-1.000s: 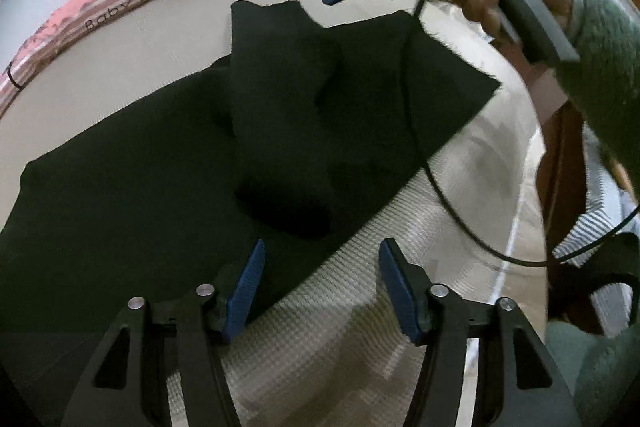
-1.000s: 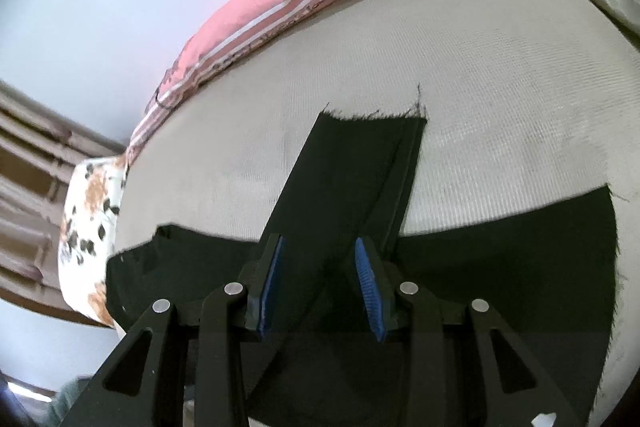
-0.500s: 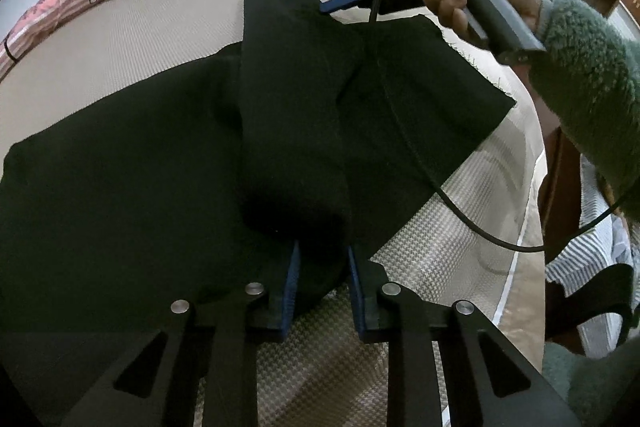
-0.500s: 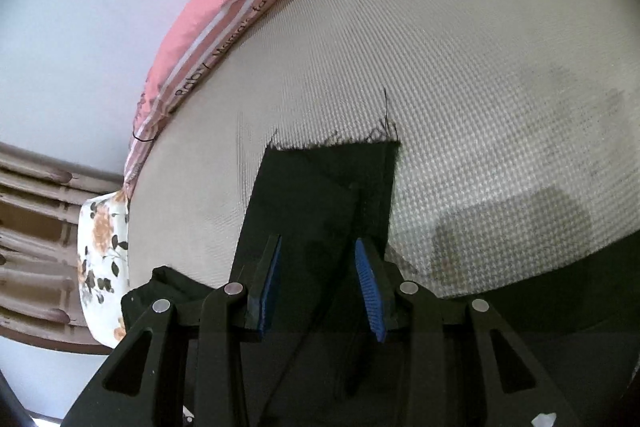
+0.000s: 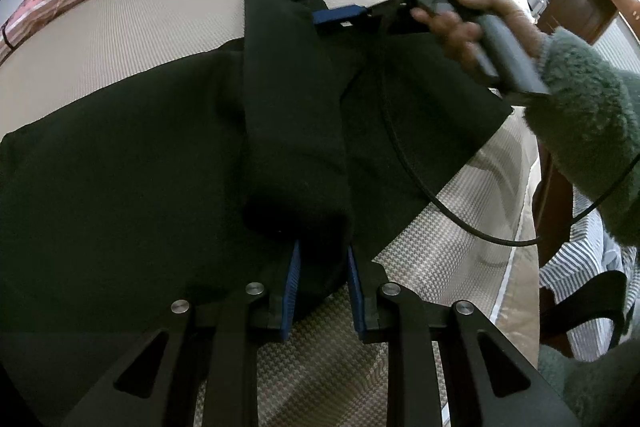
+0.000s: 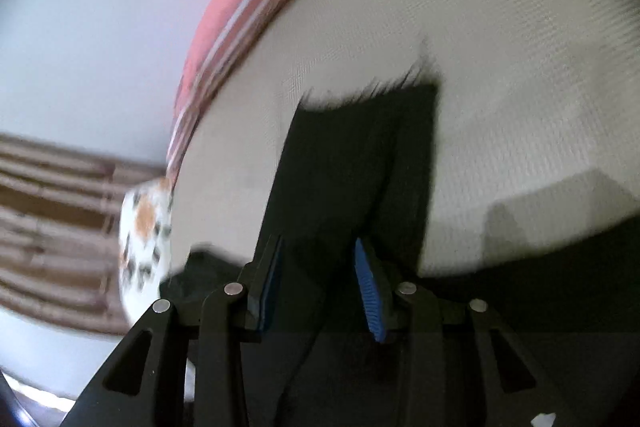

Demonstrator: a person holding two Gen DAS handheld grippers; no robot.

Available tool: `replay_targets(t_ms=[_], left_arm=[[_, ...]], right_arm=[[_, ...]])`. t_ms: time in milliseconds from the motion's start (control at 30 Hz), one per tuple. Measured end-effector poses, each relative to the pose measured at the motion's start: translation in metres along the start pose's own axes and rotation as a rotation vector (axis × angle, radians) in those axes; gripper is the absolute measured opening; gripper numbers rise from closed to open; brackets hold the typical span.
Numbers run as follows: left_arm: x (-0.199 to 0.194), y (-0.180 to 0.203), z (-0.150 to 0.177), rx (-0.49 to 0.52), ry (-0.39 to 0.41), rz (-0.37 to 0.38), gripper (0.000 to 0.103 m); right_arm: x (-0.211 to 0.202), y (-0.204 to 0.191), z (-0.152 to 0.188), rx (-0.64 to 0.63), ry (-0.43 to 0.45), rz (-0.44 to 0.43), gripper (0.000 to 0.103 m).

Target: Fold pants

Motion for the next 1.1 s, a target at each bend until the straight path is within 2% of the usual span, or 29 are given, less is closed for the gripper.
replay_targets(t_ms=[67, 200, 233, 267, 333, 433, 767, 933, 1033, 1100], left_arm=[[0.000, 0.000, 0.000, -0.001, 0.001, 0.000, 0.023], [0.000, 0.000, 0.000, 0.000, 0.002, -0.001, 0.023], [-0.001, 0.000, -0.001, -0.002, 0.003, 0.001, 0.023], [-0.001, -0.001, -0.001, -0.004, 0.003, 0.003, 0.023], [-0.002, -0.001, -0.001, -0.007, 0.004, 0.006, 0.023], [-0.002, -0.003, 0.000, -0.011, 0.009, 0.011, 0.023], [-0.016, -0.013, -0.004, -0.057, 0.060, -0.008, 0.023], [-0.037, -0.024, -0.015, -0.100, 0.151, -0.028, 0.023], [-0.048, -0.028, -0.023, -0.106, 0.199, -0.030, 0.023], [-0.047, -0.028, -0.026, -0.097, 0.201, -0.034, 0.023]], right_arm=[[0.003, 0.001, -0.015, 0.018, 0.044, -0.009, 0.034], [0.011, -0.001, -0.035, 0.039, 0.067, 0.000, 0.033], [0.013, -0.001, -0.036, 0.039, 0.060, 0.007, 0.026], [0.016, -0.003, -0.037, 0.031, 0.049, 0.020, 0.006], [0.017, -0.005, -0.038, 0.019, 0.034, 0.062, 0.006], [0.011, -0.022, -0.042, 0.014, 0.048, 0.065, 0.005], [-0.025, -0.172, -0.050, -0.169, 0.101, -0.117, 0.005], [-0.058, -0.243, -0.043, -0.282, 0.141, -0.237, 0.005], [-0.089, -0.260, -0.039, -0.330, 0.192, -0.261, 0.005], [-0.112, -0.246, -0.037, -0.329, 0.240, -0.218, 0.005]])
Point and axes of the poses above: each gripper's, at about its wrist camera, not at the fingertips, and x roughly the way its jaws point, y to its right, z to its underside, the point moved 9 cm from there along x, roughly the way its jaws point
